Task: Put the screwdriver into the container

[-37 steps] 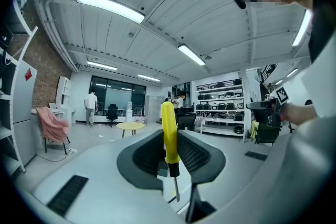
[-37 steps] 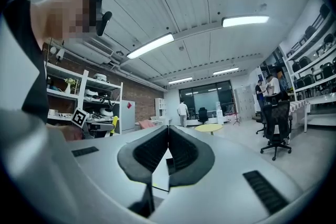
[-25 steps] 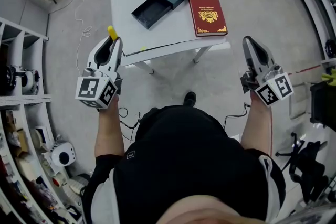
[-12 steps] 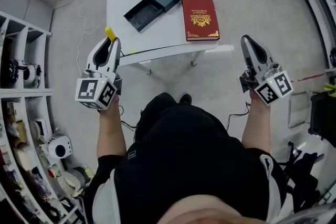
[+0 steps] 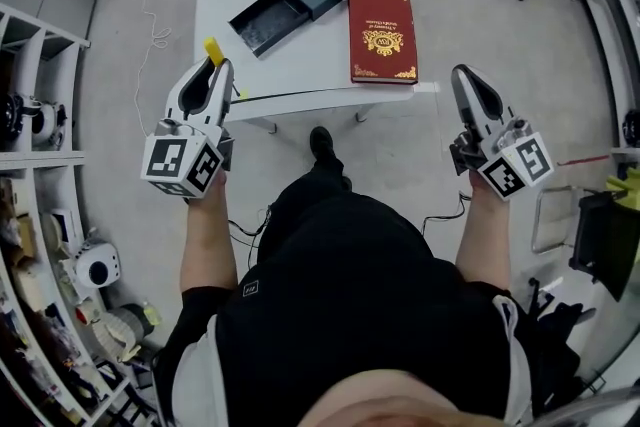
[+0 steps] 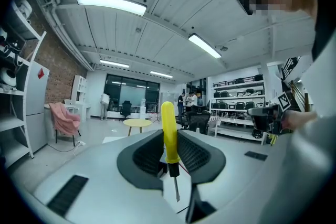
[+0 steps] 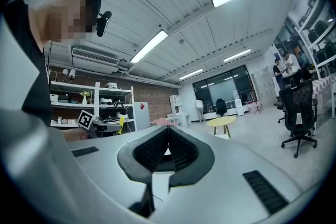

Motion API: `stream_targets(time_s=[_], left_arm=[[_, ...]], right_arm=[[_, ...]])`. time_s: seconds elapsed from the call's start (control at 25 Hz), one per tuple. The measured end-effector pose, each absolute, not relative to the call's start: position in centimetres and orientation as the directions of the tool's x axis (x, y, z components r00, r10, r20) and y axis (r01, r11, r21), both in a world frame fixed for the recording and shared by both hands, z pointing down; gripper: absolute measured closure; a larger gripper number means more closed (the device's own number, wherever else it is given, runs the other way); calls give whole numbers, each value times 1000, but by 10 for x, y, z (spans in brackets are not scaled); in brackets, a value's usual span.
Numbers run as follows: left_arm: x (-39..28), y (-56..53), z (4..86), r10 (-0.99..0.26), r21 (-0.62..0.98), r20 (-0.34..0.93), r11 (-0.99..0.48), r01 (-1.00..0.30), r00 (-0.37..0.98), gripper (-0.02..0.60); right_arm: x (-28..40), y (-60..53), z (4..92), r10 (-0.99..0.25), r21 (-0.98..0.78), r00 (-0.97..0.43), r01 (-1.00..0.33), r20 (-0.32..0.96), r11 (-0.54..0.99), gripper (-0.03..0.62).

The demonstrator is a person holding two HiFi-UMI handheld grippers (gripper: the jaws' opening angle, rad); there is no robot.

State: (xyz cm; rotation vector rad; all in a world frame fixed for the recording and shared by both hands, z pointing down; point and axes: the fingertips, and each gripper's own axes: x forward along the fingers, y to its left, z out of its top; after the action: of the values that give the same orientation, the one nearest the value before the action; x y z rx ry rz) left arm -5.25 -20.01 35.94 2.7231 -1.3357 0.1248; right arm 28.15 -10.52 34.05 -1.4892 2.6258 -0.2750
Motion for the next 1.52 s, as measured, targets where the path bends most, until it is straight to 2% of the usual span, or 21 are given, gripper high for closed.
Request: stream_targets(time_s=[0.64,1.12,1.52], left_arm=[[-47,-338,385,-797,107,162,-572,-813,582,495],[-31,-395,432,-755,137,268,-585,-799,599,494],[-19,-414,476,-765,98,379,-527,-844,522,495]], right_arm=[[264,-265,347,-797,-214,-600,-789,66,576,566],[239,-340,364,-741,-251,-664,-737,97,628,566],[232,-370,370,-644,-273,-762,-636,74,722,566]])
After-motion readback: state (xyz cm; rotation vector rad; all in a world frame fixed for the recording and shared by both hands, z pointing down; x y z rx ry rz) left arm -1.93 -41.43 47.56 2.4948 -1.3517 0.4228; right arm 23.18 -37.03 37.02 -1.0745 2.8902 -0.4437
